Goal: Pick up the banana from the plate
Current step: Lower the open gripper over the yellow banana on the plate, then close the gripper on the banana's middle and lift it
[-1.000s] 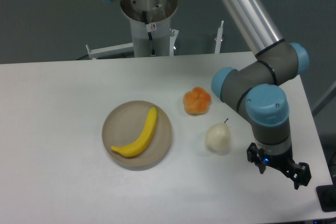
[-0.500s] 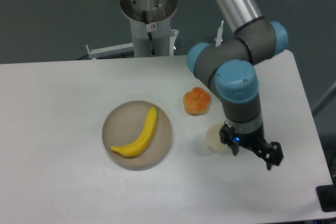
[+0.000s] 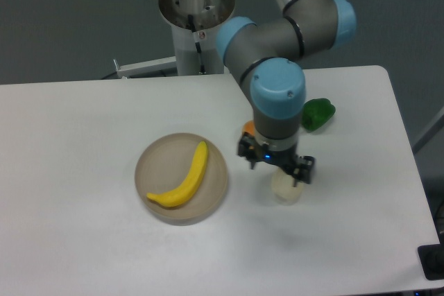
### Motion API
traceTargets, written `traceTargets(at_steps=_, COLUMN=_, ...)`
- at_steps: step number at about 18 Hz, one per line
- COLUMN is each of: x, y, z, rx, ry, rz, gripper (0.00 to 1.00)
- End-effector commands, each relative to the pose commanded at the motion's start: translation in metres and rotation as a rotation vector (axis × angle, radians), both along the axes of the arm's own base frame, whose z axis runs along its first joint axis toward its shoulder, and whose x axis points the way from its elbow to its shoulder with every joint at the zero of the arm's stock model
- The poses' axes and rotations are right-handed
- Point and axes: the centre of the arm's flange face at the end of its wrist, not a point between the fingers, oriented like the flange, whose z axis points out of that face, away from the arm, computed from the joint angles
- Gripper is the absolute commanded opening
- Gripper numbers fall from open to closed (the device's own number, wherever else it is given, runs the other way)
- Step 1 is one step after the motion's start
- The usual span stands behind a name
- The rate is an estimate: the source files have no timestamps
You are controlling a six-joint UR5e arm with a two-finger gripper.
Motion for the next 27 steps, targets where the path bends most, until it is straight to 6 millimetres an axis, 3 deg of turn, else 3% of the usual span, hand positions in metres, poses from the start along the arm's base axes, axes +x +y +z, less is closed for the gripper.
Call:
traceTargets(at_steps=2, x=0.022, y=0.0, z=-0.013, rx=-0.017, ry=-0.011, rz=-0.027, gripper=1.0)
traceTargets(at_steps=4, x=0.03, y=-0.005, z=-0.034, rx=-0.008, ry=-0.004, rz=-0.034, gripper=1.0)
traceTargets(at_steps=8, x=0.06, y=-0.032, z=-0.082, rx=0.05, ry=0.04, rz=-0.049, gripper=1.0)
traceTargets(at_steps=10, x=0.07, y=-0.041, z=-0.088, rx=0.045, ry=0.037, rz=-0.052, gripper=1.0)
traceTargets(at_steps=18, x=0.109, y=-0.028, z=-0.12, rx=-0.028, ry=0.079, rz=-0.021, gripper=1.0)
traceTargets(at_steps=24, x=0.119, y=-0.03, z=-0.146, rx=-0.021, ry=0.085, rz=-0.025, gripper=1.0)
traceTargets(at_steps=27, x=0.121, y=-0.03, z=-0.148, rx=-0.026, ry=0.084, rz=-0.022, gripper=1.0)
